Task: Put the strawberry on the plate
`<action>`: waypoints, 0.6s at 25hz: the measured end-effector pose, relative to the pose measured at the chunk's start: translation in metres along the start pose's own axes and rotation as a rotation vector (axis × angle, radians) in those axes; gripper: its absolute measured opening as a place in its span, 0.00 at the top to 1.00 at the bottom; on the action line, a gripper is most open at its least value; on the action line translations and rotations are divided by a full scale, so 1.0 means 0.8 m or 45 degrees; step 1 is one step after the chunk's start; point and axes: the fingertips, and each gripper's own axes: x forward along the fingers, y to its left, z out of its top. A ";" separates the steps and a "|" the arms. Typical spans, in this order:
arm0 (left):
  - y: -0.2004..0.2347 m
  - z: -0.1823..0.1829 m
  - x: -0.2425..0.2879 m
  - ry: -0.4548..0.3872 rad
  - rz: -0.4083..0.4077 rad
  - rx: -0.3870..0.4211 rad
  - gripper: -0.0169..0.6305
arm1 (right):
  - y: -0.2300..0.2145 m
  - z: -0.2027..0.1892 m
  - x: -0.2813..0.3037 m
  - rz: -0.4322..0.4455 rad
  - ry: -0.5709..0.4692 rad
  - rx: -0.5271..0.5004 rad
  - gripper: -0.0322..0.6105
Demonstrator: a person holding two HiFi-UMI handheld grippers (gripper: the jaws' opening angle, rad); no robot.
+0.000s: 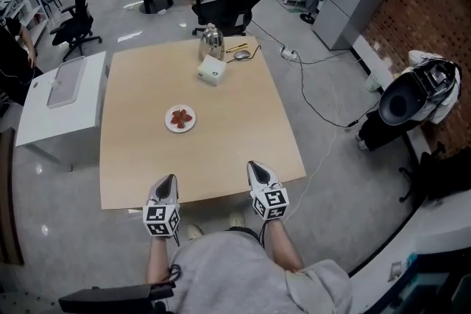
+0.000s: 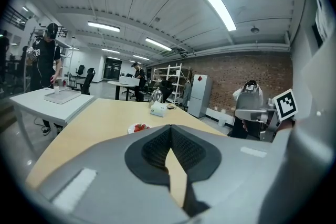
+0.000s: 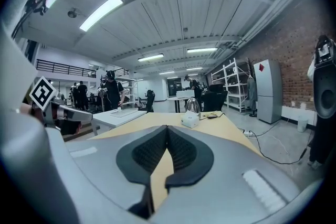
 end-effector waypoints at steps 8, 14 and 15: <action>-0.015 0.005 0.021 -0.006 0.050 -0.008 0.94 | -0.027 0.000 0.014 0.059 0.017 -0.008 0.94; -0.016 0.005 0.027 -0.002 0.081 -0.013 0.94 | -0.037 -0.003 0.022 0.084 0.031 -0.012 0.94; -0.015 0.005 0.028 0.000 0.084 -0.014 0.94 | -0.038 -0.003 0.024 0.087 0.033 -0.013 0.94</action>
